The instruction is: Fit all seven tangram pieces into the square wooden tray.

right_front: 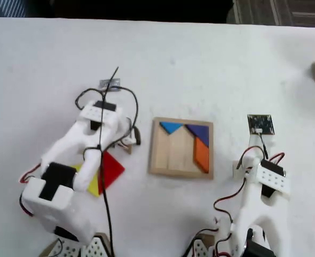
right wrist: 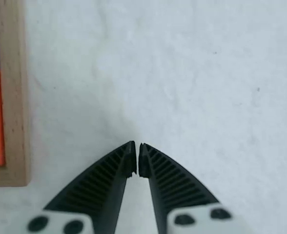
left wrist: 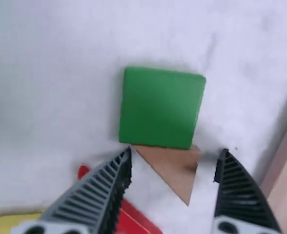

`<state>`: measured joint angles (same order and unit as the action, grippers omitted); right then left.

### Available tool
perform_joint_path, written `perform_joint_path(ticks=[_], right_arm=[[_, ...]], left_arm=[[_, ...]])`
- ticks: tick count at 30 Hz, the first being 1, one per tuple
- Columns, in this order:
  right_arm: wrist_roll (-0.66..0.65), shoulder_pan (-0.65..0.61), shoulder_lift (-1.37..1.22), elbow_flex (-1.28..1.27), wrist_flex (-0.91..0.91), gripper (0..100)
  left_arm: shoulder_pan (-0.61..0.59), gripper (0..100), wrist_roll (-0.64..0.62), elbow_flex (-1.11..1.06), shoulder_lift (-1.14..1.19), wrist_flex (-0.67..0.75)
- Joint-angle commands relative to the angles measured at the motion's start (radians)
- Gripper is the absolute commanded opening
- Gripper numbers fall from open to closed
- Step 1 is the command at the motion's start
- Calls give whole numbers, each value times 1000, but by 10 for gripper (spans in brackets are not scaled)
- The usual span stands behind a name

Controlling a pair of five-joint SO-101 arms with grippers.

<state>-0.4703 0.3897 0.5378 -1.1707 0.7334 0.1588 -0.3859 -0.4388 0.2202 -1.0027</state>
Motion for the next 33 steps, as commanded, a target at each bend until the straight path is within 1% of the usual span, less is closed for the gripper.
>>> perform_joint_path(ticks=[1, 3, 6, 8, 10, 14, 19, 22, 23, 29, 31, 33], right_arm=[[-12, -7, 35, 3, 5, 21], [-12, -7, 35, 3, 5, 21], [-12, -7, 35, 3, 5, 21], [-12, -7, 35, 3, 5, 21], [-12, -7, 35, 3, 5, 21], [-14, -7, 35, 3, 5, 21], [-68, -7, 35, 3, 21, 19], [-74, -7, 33, 3, 21, 19], [-74, -7, 31, 3, 21, 19], [-75, -7, 30, 3, 19, 19], [-75, -7, 30, 3, 18, 19], [-75, -7, 30, 3, 18, 19]], left_arm=[[33, 278, 101, 63, 2, 34], [56, 278, 170, 63, 4, 34], [104, 278, 330, 63, 2, 32], [120, 278, 404, 63, 2, 32], [122, 280, 431, 64, 2, 34], [116, 282, 440, 94, 10, 34], [108, 280, 439, 104, 10, 77], [122, 279, 425, 104, 10, 77], [130, 279, 404, 104, 10, 75], [122, 279, 91, 63, 8, 18], [122, 279, 8, 58, 8, -8], [122, 279, -44, 54, 10, -9]])
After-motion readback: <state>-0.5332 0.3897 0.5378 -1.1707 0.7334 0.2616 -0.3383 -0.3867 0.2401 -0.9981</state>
